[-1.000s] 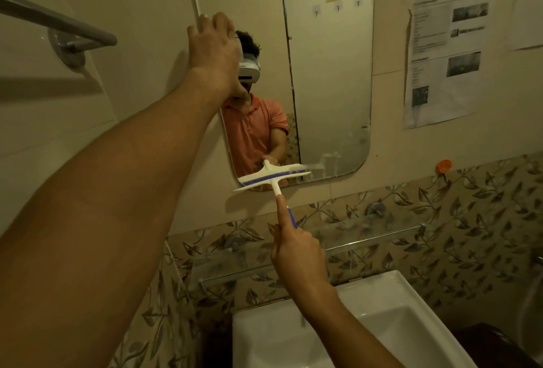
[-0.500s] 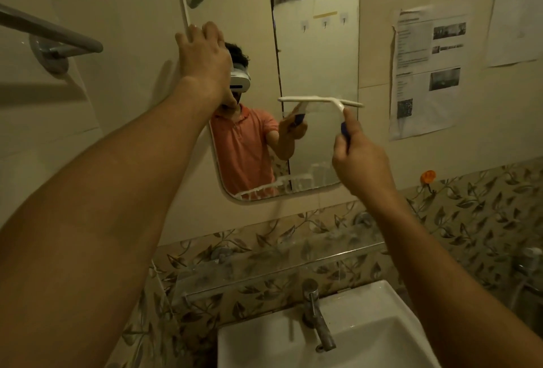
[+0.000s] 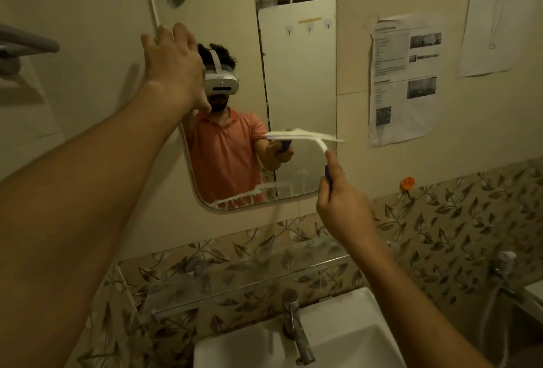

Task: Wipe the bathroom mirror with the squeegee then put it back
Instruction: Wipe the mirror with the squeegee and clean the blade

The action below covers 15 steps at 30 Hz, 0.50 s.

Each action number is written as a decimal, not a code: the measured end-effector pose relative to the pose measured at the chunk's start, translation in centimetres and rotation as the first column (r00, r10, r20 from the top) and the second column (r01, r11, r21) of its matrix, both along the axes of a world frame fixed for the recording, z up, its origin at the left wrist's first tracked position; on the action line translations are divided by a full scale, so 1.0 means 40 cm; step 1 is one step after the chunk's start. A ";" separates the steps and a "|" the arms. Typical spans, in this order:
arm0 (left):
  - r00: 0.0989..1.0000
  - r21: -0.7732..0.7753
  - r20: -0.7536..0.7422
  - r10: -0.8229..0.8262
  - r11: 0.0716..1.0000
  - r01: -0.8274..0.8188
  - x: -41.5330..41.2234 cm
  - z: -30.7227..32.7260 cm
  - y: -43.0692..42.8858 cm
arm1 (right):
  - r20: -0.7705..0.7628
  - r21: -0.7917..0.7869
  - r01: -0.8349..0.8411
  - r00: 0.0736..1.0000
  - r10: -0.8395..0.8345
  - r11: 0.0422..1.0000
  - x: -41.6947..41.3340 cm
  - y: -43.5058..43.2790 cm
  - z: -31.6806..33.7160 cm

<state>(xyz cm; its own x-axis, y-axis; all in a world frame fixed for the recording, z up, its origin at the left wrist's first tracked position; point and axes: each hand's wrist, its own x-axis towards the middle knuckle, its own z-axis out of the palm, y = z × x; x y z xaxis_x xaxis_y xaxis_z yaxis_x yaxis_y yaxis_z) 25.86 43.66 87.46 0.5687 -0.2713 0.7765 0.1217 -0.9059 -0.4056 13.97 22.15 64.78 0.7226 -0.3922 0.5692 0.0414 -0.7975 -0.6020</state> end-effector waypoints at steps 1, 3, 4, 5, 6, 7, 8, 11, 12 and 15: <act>1.000 -0.001 0.001 -0.002 1.000 0.002 -0.002 0.000 -0.001 | -0.011 0.007 0.002 1.000 -0.002 1.000 -0.004 -0.002 -0.020; 1.000 -0.001 0.002 -0.004 1.000 0.004 -0.007 -0.001 -0.001 | -0.038 0.024 0.003 0.999 -0.002 1.000 -0.011 -0.009 -0.056; 1.000 -0.003 0.002 -0.004 1.000 0.004 -0.009 -0.001 -0.002 | -0.054 0.029 0.002 0.999 -0.001 1.000 -0.015 -0.012 -0.071; 1.000 -0.006 0.002 -0.004 1.000 0.004 -0.010 -0.001 -0.003 | -0.069 0.031 0.003 0.998 -0.001 1.000 -0.020 -0.013 -0.085; 1.000 -0.009 -0.001 -0.002 1.000 0.002 -0.011 -0.001 -0.005 | -0.084 0.027 0.003 0.996 -0.001 1.000 -0.023 -0.014 -0.096; 1.000 -0.014 -0.004 -0.002 1.000 0.002 -0.011 -0.002 -0.007 | -0.100 0.018 0.001 0.995 0.001 1.000 -0.025 -0.017 -0.105; 1.000 -0.021 -0.008 -0.004 1.000 0.003 -0.011 -0.001 -0.008 | -0.116 0.005 -0.007 0.993 0.007 1.000 -0.026 -0.022 -0.112; 1.000 -0.034 -0.015 0.003 0.999 -0.004 -0.015 0.000 -0.011 | -0.148 0.009 -0.057 0.987 0.057 0.998 -0.038 -0.042 -0.096; 1.000 -0.035 -0.018 0.008 0.999 -0.008 -0.017 0.001 -0.013 | -0.131 0.015 -0.080 0.988 0.081 0.997 -0.042 -0.050 -0.076; 1.000 -0.035 -0.017 0.016 0.999 -0.017 -0.019 0.002 -0.016 | -0.010 0.013 -0.107 0.994 0.107 0.994 -0.051 -0.071 0.036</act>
<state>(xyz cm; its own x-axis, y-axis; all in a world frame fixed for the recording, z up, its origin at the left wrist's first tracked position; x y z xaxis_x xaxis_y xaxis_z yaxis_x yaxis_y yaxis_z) 25.11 43.01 87.54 0.5856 -0.2343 0.7760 0.1303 -0.9176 -0.3754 11.93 19.30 66.24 0.7669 -0.3192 0.5567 0.1197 -0.7812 -0.6127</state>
